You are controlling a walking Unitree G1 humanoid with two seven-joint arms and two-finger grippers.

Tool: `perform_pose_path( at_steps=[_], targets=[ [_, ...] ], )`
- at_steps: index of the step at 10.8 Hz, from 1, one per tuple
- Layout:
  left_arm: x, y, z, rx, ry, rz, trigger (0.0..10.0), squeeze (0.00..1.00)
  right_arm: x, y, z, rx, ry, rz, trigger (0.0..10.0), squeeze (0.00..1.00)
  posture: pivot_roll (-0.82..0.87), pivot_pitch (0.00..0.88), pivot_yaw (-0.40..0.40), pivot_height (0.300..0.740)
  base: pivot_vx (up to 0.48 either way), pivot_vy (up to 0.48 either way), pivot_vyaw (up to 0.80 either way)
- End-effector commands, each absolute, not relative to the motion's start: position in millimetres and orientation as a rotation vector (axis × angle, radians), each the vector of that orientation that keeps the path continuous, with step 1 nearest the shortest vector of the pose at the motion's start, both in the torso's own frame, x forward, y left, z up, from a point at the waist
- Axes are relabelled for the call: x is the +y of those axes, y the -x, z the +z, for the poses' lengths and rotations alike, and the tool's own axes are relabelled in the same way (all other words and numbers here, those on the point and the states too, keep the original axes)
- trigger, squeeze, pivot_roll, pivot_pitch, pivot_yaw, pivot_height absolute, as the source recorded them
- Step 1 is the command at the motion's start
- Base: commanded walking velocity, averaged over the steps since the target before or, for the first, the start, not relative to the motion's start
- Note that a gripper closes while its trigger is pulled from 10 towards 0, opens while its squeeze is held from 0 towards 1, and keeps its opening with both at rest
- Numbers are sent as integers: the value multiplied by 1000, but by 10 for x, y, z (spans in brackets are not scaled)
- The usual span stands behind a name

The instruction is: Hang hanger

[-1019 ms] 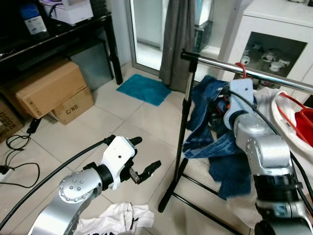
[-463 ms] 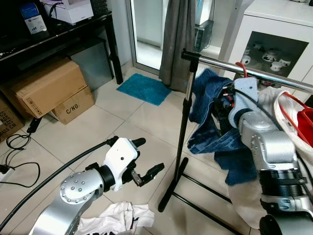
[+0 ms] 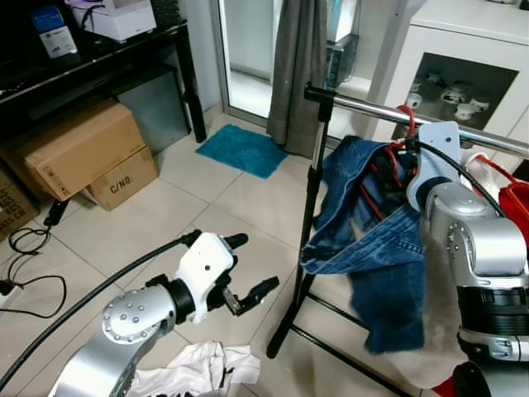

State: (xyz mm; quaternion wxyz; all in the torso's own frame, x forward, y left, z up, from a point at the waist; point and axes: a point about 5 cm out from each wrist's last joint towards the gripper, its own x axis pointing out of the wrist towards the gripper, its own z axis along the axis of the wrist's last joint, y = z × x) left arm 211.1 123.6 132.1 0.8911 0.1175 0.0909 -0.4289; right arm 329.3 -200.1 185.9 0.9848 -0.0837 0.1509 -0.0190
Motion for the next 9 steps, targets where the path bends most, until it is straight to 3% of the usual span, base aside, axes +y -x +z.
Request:
perform_pose_path(
  at_steps=[1,2,3,5,6,7,9],
  targets=[
    [1210,-2112,1363,175,-250,-909,10000,0,-1973,-3289,1815,324,177,-18,10000,0,-1,0,33,740,0,0,0],
    [1203,-2125,1371,171,-249,-912,10000,0,-1903,-3323,1831,325,172,15,10000,0,-1,0,35,740,0,0,0],
    [1194,-2132,1375,170,-249,-914,10000,0,-1869,-3345,1828,328,166,30,8353,0,1,0,33,740,0,0,0],
    [1183,-2133,1378,168,-251,-918,10000,0,-1854,-3402,1744,347,161,38,0,0,4,0,31,740,0,0,0],
    [1185,-2133,1377,169,-253,-917,10000,0,-1860,-3436,1721,353,169,32,1216,0,5,0,30,740,0,0,0],
    [1180,-2141,1378,167,-254,-916,10000,0,-1862,-3468,1757,343,183,27,10000,0,5,0,26,740,0,0,0],
    [1174,-2154,1377,166,-254,-914,10000,0,-1844,-3494,1771,323,168,43,10000,0,1,0,24,740,0,0,0]
  ],
)
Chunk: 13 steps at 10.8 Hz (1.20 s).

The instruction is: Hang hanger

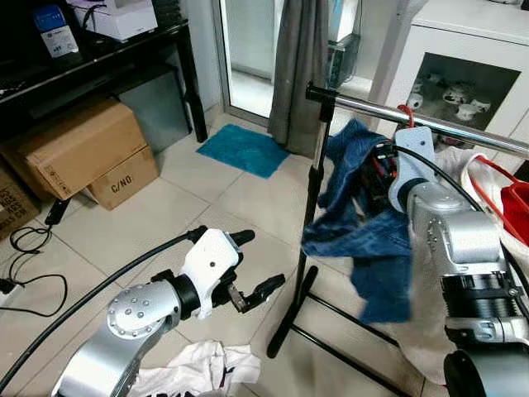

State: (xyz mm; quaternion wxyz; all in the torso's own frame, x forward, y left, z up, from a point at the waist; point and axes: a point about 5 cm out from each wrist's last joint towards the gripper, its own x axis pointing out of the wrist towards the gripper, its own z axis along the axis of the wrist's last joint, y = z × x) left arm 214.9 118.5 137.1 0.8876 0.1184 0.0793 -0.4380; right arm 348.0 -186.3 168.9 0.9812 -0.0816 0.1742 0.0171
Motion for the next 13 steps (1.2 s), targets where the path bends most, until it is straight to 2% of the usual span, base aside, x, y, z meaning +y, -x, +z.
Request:
perform_pose_path(
  at_steps=[1,3,4,5,6,8,9,10,11,12,13],
  targets=[
    [1167,-2163,1374,165,-254,-915,10000,0,-1815,-3532,1748,321,169,46,10000,0,-1,0,27,740,0,0,0],
    [1161,-2172,1376,164,-256,-919,10000,0,-1813,-3602,1710,318,174,25,10000,0,-2,0,30,740,0,0,0],
    [1158,-2171,1375,164,-258,-922,10000,0,-1820,-3637,1701,316,176,20,8667,0,-2,0,31,740,0,0,0],
    [1155,-2169,1375,164,-260,-926,10000,0,-1833,-3664,1692,315,177,18,3882,0,0,0,30,740,0,0,0],
    [1158,-2171,1379,164,-261,-926,10000,0,-1853,-3674,1686,314,178,19,0,0,2,0,30,740,0,0,0],
    [1165,-2156,1383,163,-264,-928,10000,0,-1903,-3660,1688,322,189,38,0,0,4,0,29,740,0,0,0],
    [1164,-2152,1382,164,-264,-932,10000,0,-1916,-3647,1697,331,196,82,2235,0,4,0,29,740,0,0,0],
    [1163,-2146,1381,165,-264,-935,10000,0,-1932,-3629,1708,338,198,115,3373,0,4,0,29,740,0,0,0],
    [1160,-2141,1381,165,-263,-941,10000,0,-1978,-3619,1723,346,202,124,3333,0,4,0,29,740,0,0,0],
    [1156,-2144,1380,165,-263,-943,10000,0,-1993,-3618,1715,363,199,137,2392,0,-3,0,31,740,0,0,0],
    [1151,-2152,1377,165,-264,-945,10000,0,-2000,-3624,1694,379,195,142,0,0,-6,0,31,740,0,0,0]
  ],
)
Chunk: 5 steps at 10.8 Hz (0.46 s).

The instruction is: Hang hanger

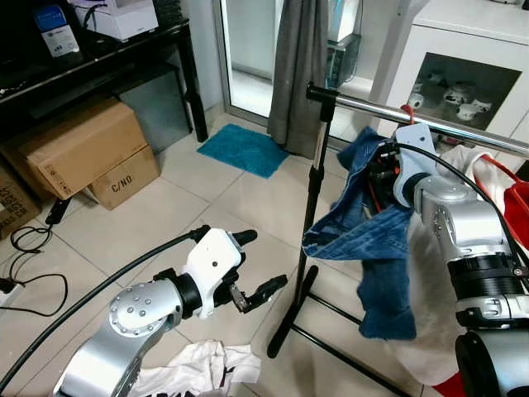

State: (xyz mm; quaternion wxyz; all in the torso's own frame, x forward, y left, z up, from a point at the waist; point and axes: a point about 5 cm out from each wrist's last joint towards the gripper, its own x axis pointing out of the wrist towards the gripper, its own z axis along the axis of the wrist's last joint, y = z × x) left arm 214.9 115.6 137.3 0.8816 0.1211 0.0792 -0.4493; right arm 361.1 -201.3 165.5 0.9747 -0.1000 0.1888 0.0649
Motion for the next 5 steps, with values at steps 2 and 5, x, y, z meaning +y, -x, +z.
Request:
perform_pose_path(
  at_steps=[2,5],
  targets=[
    [1145,-2155,1376,164,-265,-947,10000,0,-2015,-3634,1640,398,204,121,0,0,-7,0,32,740,0,0,0],
    [1143,-2144,1364,168,-270,-949,10000,0,-2037,-3627,1612,406,207,106,0,0,-8,0,29,740,0,0,0]
  ],
)
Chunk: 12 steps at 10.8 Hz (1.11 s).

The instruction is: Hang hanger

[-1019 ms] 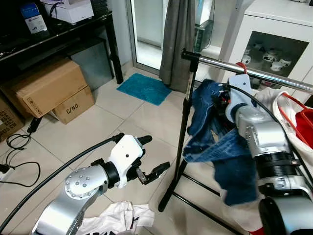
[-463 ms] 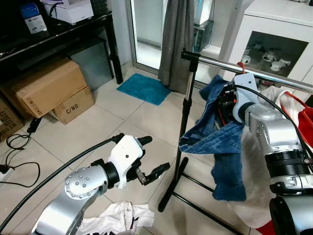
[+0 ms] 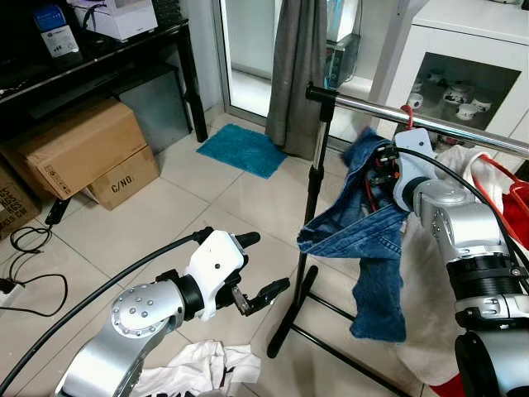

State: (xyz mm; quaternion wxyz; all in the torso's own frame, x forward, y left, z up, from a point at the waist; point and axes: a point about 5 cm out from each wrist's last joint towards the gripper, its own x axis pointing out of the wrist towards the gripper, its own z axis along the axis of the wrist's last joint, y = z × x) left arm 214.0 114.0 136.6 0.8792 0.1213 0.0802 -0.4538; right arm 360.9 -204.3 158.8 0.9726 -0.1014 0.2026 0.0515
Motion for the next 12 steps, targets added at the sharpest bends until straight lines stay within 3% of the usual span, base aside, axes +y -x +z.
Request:
perform_pose_path(
  at_steps=[1,7,9,12],
  targets=[
    [1146,-2141,1362,169,-270,-949,10000,0,-2042,-3625,1611,406,208,105,0,0,-9,0,28,740,0,0,0],
    [1137,-2157,1374,163,-168,-866,10000,0,-2002,-3546,1767,266,192,161,0,0,-6,0,7,740,0,0,0],
    [1174,-2238,1372,139,-173,-759,10000,0,-1993,-3392,1925,117,177,214,0,0,-10,0,18,740,0,0,0],
    [1210,-2299,1306,130,-169,-658,10000,0,-2019,-3198,1817,62,195,245,0,0,-18,0,29,740,0,0,0]
  ],
)
